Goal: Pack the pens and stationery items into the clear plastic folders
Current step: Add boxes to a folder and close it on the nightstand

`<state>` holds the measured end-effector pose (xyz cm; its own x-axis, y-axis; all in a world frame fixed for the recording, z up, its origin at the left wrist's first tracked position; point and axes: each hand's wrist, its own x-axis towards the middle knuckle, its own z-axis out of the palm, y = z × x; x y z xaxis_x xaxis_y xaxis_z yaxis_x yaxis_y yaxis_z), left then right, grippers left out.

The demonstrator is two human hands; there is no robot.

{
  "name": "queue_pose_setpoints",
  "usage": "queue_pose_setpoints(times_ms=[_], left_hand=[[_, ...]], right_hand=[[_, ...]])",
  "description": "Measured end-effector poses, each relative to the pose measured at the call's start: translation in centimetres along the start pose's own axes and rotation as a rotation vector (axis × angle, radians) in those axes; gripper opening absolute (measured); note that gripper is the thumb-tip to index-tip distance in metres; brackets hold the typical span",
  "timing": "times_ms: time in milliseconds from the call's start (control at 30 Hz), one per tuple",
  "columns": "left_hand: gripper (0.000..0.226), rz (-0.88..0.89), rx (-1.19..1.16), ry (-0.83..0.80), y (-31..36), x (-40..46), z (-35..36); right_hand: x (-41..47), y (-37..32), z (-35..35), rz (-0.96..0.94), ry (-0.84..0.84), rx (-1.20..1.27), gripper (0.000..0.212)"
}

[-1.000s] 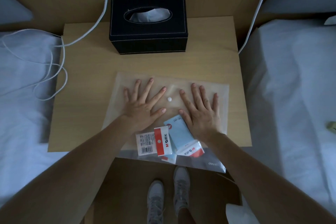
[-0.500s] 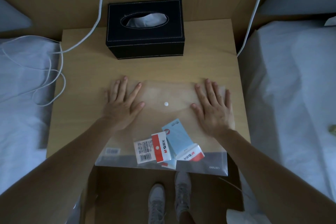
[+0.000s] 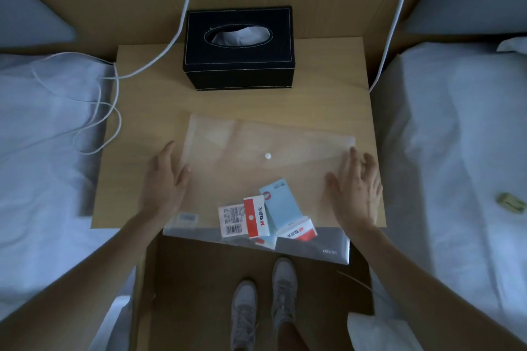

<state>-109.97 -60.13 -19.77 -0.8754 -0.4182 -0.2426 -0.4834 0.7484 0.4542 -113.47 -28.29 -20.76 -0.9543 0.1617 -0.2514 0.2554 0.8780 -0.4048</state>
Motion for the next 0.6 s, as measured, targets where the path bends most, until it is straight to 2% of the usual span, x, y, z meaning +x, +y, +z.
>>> queue_pose_setpoints(times_ms=[100,200,367,600], left_hand=[[0.046,-0.075,0.005,-0.035,-1.8,-1.4,-0.1],[0.037,-0.052,0.022,-0.078,-2.6,-2.6,0.1],[0.047,-0.061,-0.037,-0.103,-2.6,-4.0,0.8],[0.047,0.002,-0.177,-0.076,-2.5,-4.9,1.0]], right_hand=[[-2.3,0.5,-0.1,0.124,0.034,0.11,0.062],[-4.0,0.6,0.1,0.169,0.01,0.205,0.057],[-5.2,0.7,0.8,0.203,-0.001,0.28,0.053],[-5.5,0.5,0.6,0.366,-0.017,0.49,0.073]])
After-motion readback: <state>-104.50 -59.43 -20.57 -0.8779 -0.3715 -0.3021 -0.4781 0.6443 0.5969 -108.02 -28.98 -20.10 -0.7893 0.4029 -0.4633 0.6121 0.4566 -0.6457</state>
